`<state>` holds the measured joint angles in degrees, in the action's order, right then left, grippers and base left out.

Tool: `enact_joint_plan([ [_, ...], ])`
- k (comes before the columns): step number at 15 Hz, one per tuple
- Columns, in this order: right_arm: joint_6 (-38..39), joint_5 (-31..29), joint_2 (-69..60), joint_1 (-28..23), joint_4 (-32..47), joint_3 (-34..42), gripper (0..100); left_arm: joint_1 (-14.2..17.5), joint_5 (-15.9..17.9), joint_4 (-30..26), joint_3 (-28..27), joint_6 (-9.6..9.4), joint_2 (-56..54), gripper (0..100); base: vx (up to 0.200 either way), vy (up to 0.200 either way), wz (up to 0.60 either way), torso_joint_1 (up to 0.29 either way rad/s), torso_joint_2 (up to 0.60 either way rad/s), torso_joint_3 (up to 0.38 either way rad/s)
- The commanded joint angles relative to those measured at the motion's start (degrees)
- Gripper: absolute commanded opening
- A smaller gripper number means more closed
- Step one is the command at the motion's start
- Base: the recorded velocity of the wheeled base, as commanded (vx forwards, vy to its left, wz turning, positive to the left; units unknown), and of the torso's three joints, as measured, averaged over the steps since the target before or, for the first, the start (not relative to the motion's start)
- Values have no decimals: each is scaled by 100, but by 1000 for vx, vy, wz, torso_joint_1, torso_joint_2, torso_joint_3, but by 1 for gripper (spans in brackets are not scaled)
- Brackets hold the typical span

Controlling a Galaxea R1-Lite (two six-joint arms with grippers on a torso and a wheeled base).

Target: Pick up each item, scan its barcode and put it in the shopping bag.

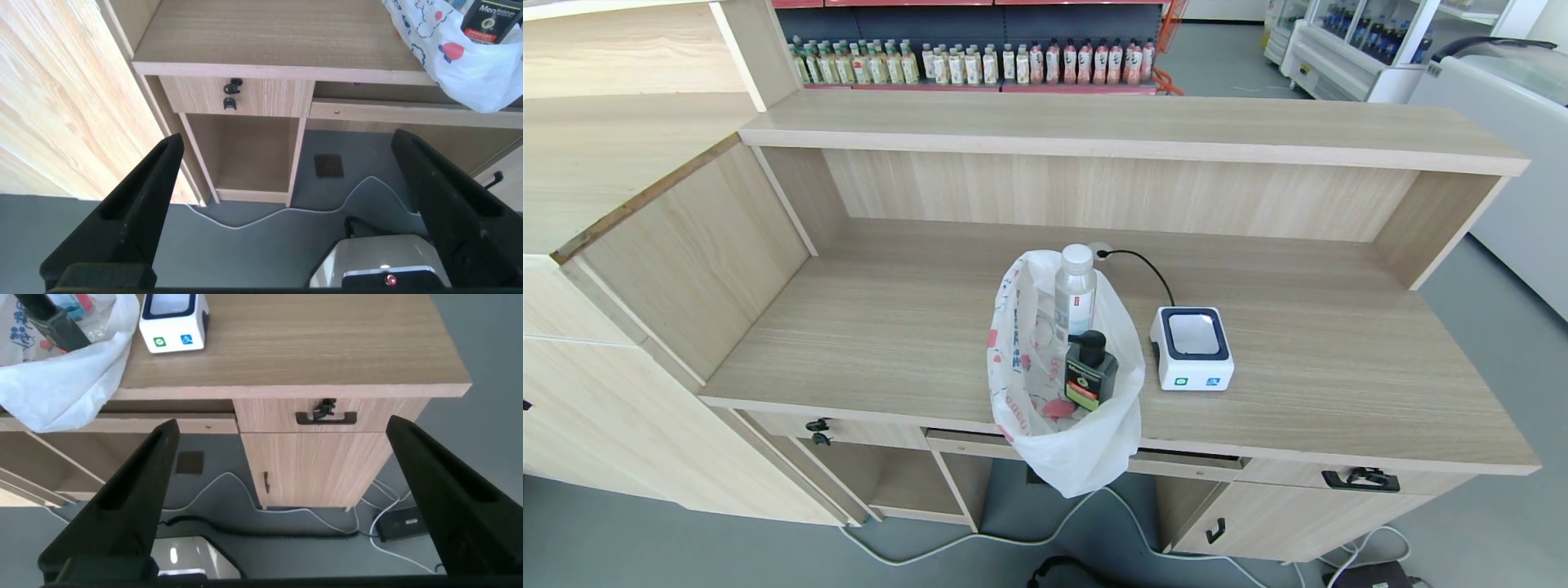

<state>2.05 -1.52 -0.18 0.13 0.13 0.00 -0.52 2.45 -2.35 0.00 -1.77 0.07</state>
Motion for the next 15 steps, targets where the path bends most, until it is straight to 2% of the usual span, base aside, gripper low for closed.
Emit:
enact_joint_plan([
  [1, 85, -32, 18, -5, 4, 0, 100, 0, 1, -2, 0, 1, 1, 100, 0, 0, 0, 0, 0, 0],
  [15, 76, -32, 18, 4, 4, 0, 100, 0, 1, -2, 0, 1, 1, 100, 0, 0, 0, 0, 0, 0],
])
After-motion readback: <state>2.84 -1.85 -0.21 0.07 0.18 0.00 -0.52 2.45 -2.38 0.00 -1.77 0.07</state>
